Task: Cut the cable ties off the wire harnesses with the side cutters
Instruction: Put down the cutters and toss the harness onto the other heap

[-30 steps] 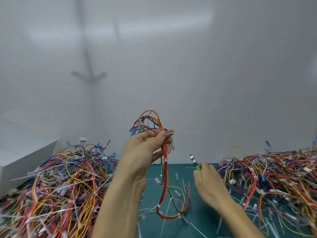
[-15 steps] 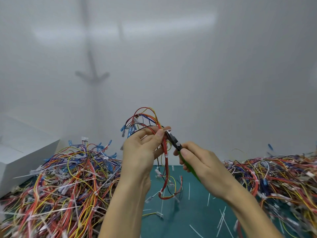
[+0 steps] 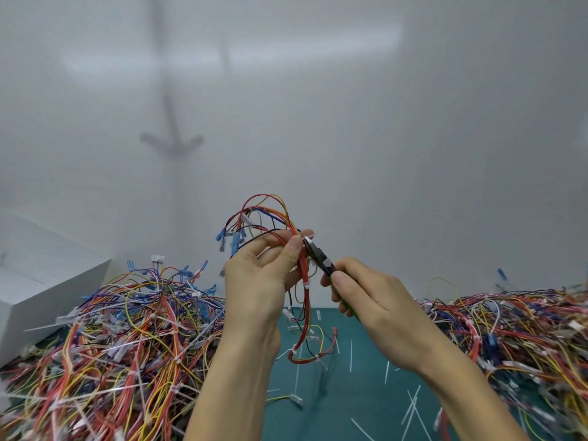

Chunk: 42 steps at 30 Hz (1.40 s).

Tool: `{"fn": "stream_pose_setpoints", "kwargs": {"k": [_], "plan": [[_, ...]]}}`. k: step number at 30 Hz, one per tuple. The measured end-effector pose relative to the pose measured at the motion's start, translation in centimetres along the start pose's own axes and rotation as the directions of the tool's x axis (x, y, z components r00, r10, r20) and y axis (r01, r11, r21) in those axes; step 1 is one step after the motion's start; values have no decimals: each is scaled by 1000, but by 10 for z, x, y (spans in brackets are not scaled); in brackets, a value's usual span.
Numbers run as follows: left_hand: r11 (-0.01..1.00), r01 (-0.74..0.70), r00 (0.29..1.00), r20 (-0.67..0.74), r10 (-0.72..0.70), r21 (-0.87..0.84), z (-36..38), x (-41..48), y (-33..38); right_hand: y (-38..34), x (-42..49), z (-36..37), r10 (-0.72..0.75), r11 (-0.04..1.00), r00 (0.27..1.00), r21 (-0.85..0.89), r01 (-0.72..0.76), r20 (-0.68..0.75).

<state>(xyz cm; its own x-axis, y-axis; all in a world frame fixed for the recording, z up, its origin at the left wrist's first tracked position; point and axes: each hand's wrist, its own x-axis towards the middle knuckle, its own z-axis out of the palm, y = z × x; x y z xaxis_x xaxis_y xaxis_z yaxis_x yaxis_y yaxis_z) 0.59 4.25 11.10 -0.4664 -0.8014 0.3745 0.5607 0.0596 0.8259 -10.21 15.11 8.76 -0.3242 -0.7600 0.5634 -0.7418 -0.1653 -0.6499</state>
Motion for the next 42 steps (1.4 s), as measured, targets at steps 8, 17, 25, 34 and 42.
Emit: {"fn": "stream_pose_setpoints", "kwargs": {"k": [8, 17, 25, 34, 42], "plan": [[1000, -1, 1000, 14, 1, -12, -1, 0, 2, 2, 1, -1, -24, 999, 1000, -22, 24, -12], [997, -1, 999, 44, -2, 82, -5, 1, 2, 7, 1, -6, 36, 995, 999, 87, -39, 35], [977, 14, 997, 74, -30, 212, -16, 3, 4, 39, 7, -3, 354, 856, 928, -360, -372, -116], [942, -57, 985, 172, 0, 330, -14, 0, 7, 136, -27, 45, 663, 383, 740, -798, -465, -113], [930, -88, 965, 262, -9, 358, -15, 0, 6, 140, -28, 55, 579, 445, 810, -796, -410, -93]]}}
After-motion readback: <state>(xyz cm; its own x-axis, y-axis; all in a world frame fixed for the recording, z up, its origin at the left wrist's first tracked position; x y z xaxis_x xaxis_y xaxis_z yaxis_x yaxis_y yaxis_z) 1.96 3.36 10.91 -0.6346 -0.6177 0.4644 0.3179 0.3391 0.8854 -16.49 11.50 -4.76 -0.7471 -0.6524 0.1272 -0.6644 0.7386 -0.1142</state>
